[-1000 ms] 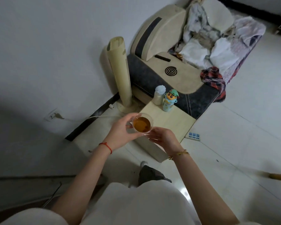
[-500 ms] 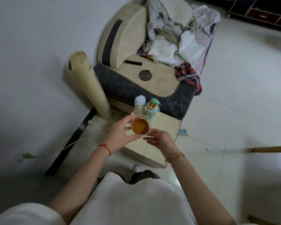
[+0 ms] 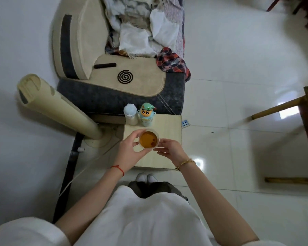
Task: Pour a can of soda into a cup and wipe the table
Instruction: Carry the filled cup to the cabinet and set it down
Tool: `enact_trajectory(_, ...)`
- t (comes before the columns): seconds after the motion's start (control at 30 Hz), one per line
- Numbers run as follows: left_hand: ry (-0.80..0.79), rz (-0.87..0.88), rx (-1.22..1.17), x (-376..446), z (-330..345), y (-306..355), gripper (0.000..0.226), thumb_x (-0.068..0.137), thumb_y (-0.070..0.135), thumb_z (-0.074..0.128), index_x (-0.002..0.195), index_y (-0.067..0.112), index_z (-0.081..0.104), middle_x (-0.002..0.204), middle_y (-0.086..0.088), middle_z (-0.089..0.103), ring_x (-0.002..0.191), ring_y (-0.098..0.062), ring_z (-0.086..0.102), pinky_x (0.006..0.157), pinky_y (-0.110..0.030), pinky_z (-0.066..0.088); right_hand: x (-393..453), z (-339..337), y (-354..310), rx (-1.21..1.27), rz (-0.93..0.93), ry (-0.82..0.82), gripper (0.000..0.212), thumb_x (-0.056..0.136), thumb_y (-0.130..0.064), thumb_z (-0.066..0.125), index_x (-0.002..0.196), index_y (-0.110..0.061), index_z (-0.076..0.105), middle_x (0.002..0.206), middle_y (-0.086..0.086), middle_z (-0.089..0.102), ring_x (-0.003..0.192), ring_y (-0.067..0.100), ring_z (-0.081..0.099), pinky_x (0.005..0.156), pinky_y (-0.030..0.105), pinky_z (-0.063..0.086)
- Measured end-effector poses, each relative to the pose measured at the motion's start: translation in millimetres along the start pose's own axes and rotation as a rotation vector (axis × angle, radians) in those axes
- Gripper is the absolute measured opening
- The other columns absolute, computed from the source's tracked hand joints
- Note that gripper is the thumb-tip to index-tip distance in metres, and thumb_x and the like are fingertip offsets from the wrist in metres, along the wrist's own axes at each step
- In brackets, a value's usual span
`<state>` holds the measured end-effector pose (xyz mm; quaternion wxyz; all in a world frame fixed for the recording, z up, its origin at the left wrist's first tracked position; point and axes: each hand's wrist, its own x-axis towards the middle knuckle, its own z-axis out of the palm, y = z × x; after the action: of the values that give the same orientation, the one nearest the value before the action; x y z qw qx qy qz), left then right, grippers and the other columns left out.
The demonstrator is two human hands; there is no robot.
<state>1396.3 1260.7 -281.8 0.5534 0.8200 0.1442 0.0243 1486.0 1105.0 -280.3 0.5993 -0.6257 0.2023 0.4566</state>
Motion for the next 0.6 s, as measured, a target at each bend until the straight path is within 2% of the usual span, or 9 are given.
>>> enact_trajectory(0.1, -0.028, 0.001, 0.006, 9.6, -0.9, -8.9, 0.061, 0.076, 0.024, 0.084, 0.13, 0.026, 0.057, 0.126, 0.017, 0.061, 0.121, -0.002, 0.054, 0.094, -0.014, 0.049, 10.0, 6.1, 4.1, 0.051, 0.022, 0.041, 0.038, 0.098, 0.004, 0.033, 0.128, 0.005, 0.058, 0.111, 0.019, 0.067, 0.102, 0.029, 0.065, 0.1, 0.039, 0.051)
enact_trajectory(0.2, -0.067, -0.006, 0.009, 20.2, -1.4, -23.0, 0.061, 0.076, 0.026, 0.083, 0.13, 0.027, 0.056, 0.127, 0.016, 0.061, 0.121, 0.001, 0.054, 0.094, -0.013, 0.049, 23.4, 10.2, 8.7, 0.062, 0.028, 0.078, 0.039, 0.098, 0.004, 0.034, 0.126, 0.005, 0.059, 0.116, 0.022, 0.067, 0.102, 0.029, 0.065, 0.102, 0.04, 0.051)
enact_trajectory(0.33, -0.09, -0.036, -0.018, 35.5, 2.7, -45.8, 0.061, 0.076, 0.025, 0.084, 0.13, 0.027, 0.056, 0.127, 0.016, 0.061, 0.121, 0.004, 0.052, 0.093, -0.01, 0.047, 46.8, 14.3, 15.4, 0.1, 0.04, 0.115, 0.033, 0.097, 0.004, 0.035, 0.113, 0.0, 0.063, 0.111, 0.02, 0.068, 0.1, 0.029, 0.065, 0.102, 0.041, 0.051)
enact_trajectory(0.47, -0.086, -0.06, -0.035, 52.4, 13.0, -77.1, 0.061, 0.076, 0.025, 0.084, 0.131, 0.028, 0.056, 0.127, 0.019, 0.059, 0.121, 0.008, 0.05, 0.092, -0.008, 0.047, 78.4, 13.5, 25.0, 0.173, 0.073, 0.134, 0.034, 0.099, 0.002, 0.034, 0.093, -0.008, 0.065, 0.093, 0.009, 0.07, 0.09, 0.025, 0.068, 0.091, 0.037, 0.055)
enact_trajectory(0.6, -0.092, -0.098, -0.069, 67.9, 31.0, -115.7, 0.062, 0.074, 0.028, 0.085, 0.129, 0.032, 0.056, 0.124, 0.027, 0.057, 0.119, 0.013, 0.049, 0.089, -0.004, 0.045, 118.5, 6.6, 41.8, 0.199, 0.094, 0.142, 0.034, 0.098, 0.0, 0.034, 0.092, -0.01, 0.066, 0.092, 0.008, 0.07, 0.085, 0.022, 0.068, 0.078, 0.03, 0.056)
